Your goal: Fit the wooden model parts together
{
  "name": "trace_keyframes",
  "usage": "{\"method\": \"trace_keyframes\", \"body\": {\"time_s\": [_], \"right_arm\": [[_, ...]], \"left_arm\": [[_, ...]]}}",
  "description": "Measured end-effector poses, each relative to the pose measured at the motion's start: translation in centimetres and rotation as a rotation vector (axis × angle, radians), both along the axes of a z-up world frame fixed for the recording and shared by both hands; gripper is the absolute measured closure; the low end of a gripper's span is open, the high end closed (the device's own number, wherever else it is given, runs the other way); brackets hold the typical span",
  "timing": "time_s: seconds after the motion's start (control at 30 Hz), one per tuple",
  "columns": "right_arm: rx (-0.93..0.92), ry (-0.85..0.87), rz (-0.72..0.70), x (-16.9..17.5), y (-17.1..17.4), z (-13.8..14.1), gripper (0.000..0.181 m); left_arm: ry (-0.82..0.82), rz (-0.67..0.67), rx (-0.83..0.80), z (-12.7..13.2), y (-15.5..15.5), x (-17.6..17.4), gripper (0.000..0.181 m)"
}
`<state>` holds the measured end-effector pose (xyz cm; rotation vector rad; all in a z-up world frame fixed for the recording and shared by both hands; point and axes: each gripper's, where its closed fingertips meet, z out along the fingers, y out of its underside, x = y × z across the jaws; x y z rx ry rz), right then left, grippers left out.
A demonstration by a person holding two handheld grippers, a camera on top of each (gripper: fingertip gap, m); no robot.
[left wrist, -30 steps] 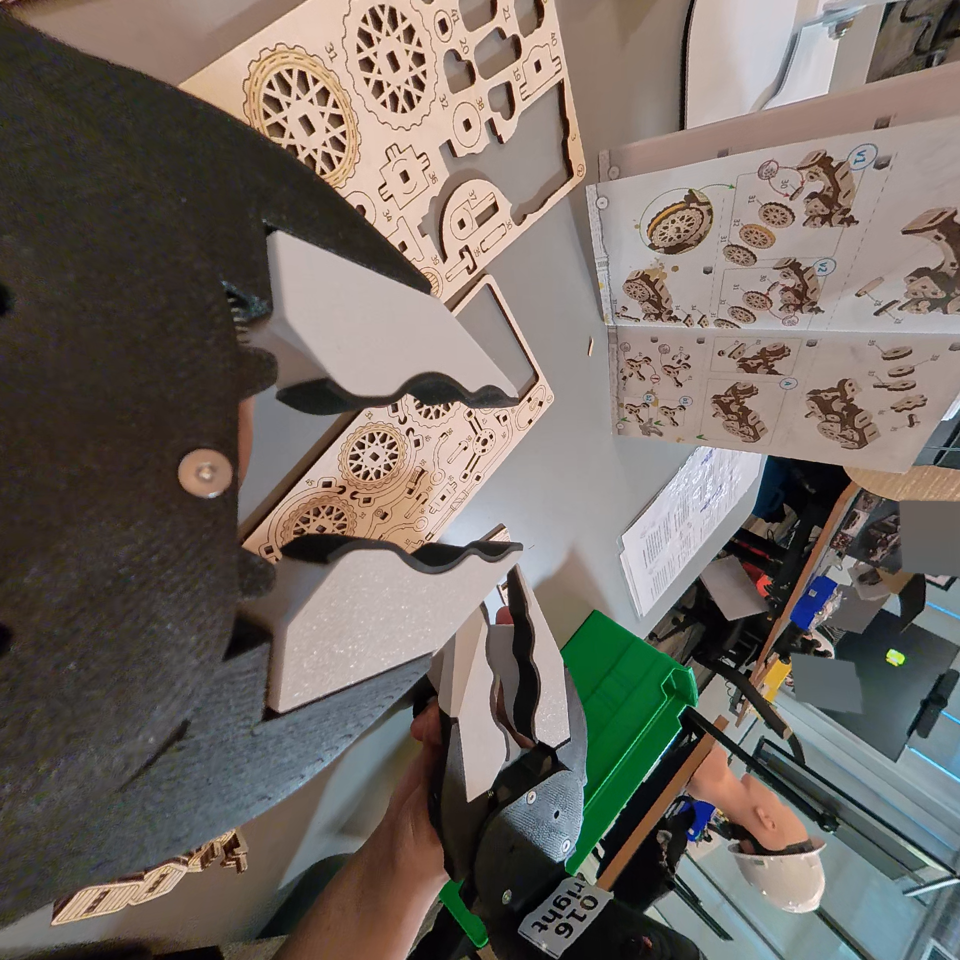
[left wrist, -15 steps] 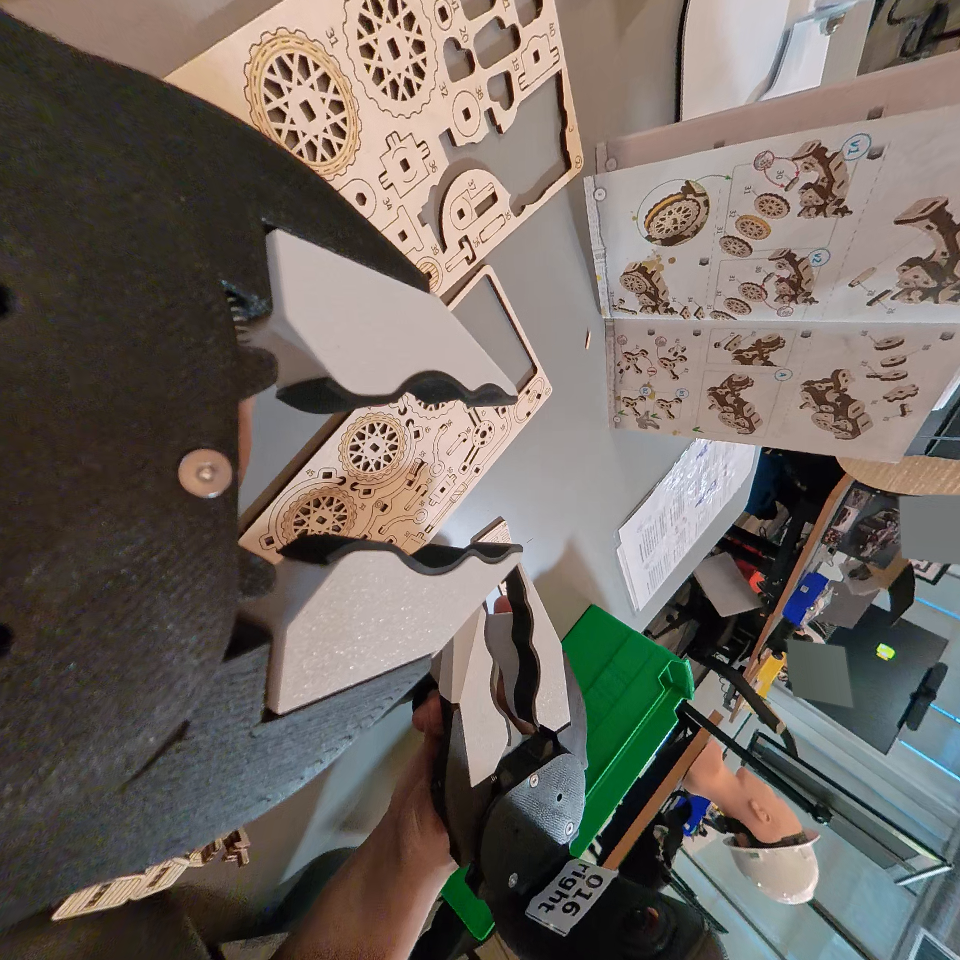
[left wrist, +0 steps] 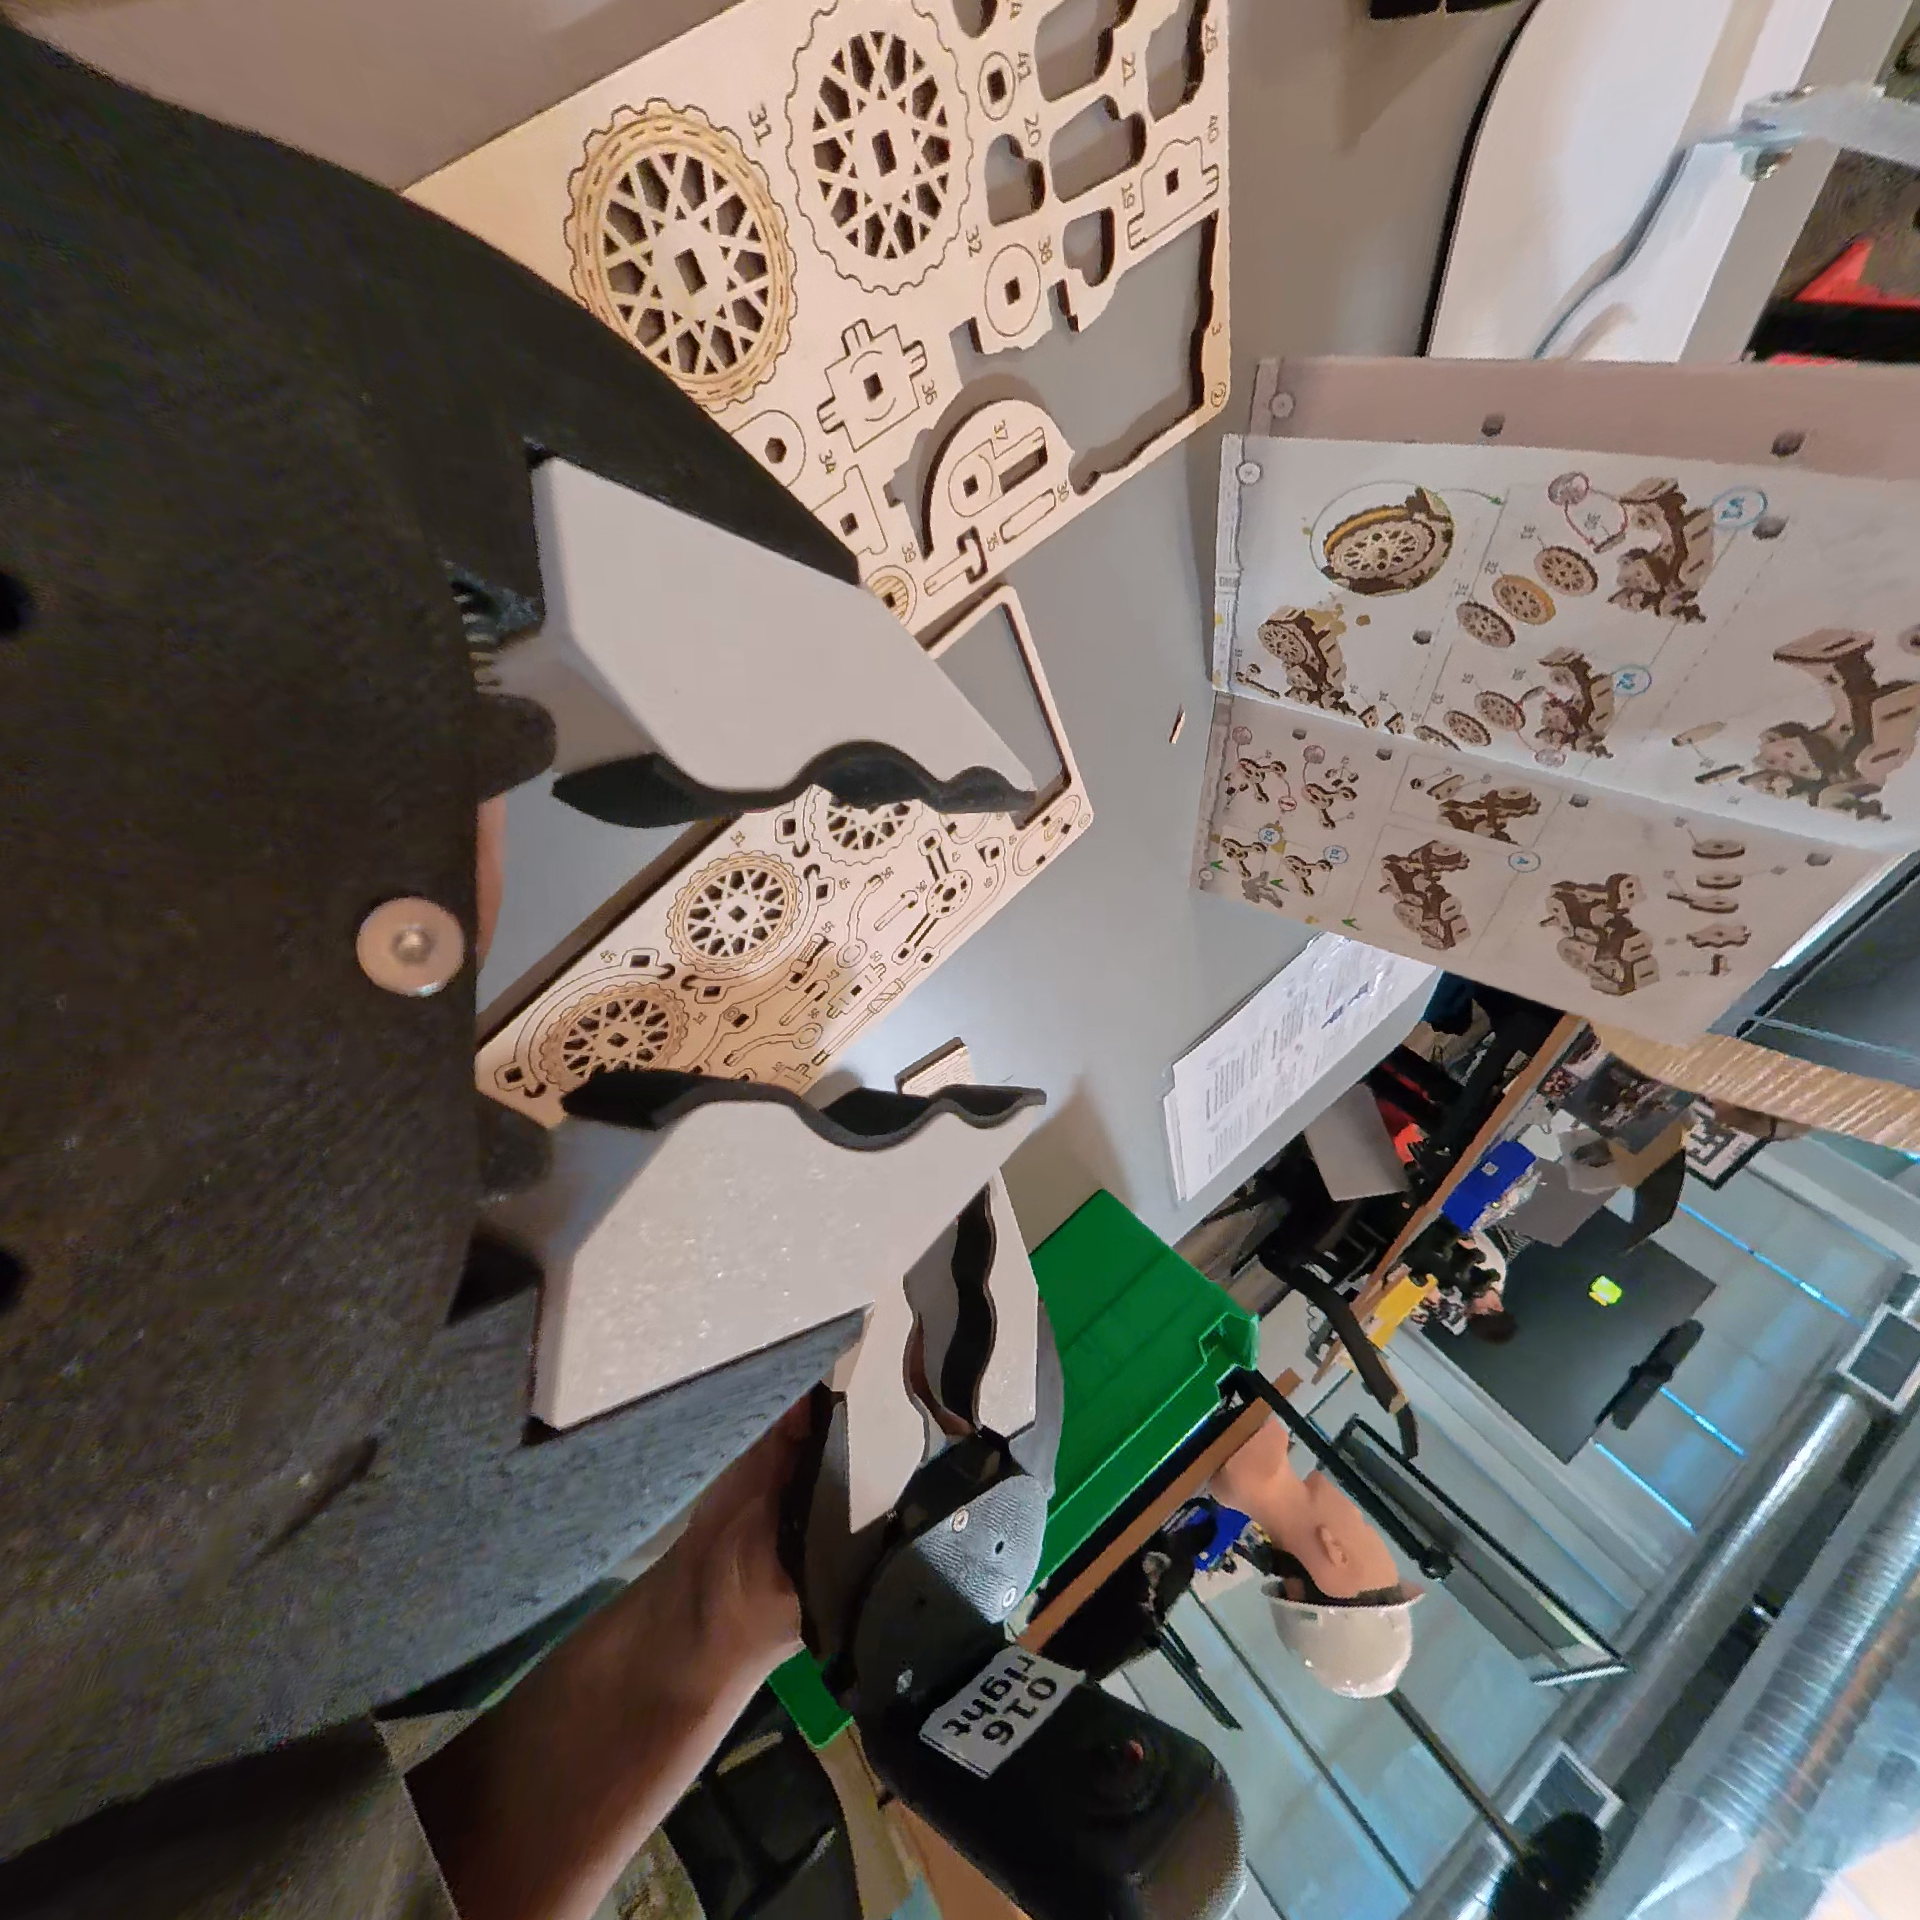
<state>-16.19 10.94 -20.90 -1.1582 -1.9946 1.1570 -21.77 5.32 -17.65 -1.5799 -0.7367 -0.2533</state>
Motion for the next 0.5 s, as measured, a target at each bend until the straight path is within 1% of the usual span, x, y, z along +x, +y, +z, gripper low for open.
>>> {"method": "trace_keyframes", "body": {"time_s": [0.23,0.5], "right_arm": [[0.003,-0.009,-0.002,0.0,0.0,-0.1,0.156],[-0.005,0.009,-0.020,-0.1,0.3,0.2,0.160]], "left_arm": [[0.023,0.002,-0.012,0.1,0.1,0.1,0.131],[0.125,-0.007,-0.066,0.3,0.6,1.0,0.131]]}}
